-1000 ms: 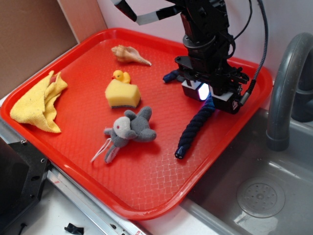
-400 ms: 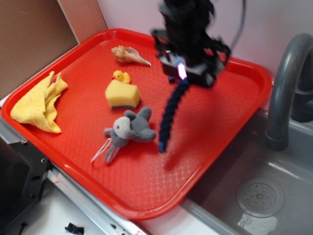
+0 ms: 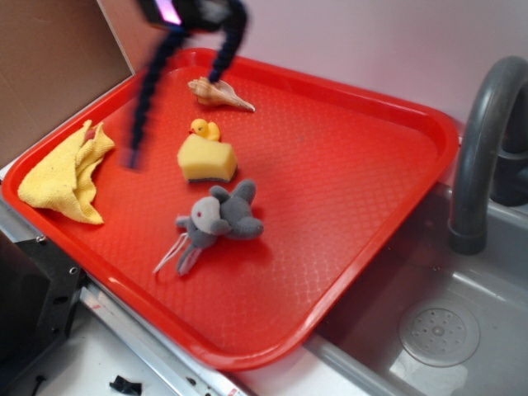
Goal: Grab the blue rope.
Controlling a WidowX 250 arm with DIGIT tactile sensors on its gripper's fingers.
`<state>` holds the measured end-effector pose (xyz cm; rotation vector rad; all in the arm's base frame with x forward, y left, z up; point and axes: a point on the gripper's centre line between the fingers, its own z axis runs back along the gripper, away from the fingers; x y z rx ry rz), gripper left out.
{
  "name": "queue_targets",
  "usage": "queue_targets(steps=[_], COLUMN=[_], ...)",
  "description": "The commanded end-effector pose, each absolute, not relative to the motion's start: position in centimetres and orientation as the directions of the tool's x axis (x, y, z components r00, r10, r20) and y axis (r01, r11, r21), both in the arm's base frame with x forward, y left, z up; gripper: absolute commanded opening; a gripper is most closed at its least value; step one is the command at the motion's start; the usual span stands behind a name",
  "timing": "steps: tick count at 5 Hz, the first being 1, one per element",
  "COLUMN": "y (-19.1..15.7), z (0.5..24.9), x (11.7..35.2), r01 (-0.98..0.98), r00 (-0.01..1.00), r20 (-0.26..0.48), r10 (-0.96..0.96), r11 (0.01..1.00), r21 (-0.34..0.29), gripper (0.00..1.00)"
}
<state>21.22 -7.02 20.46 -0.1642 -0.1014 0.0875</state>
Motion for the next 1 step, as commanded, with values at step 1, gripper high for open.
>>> queue_targets(steps=[1], y=[-4.71], z=[23.97], x=[18.83], r01=[-0.171], r00=[0.973], r20=[0.130], r10=[0.192], r11=[0.973], r21=[-0.157], gripper=[0.00])
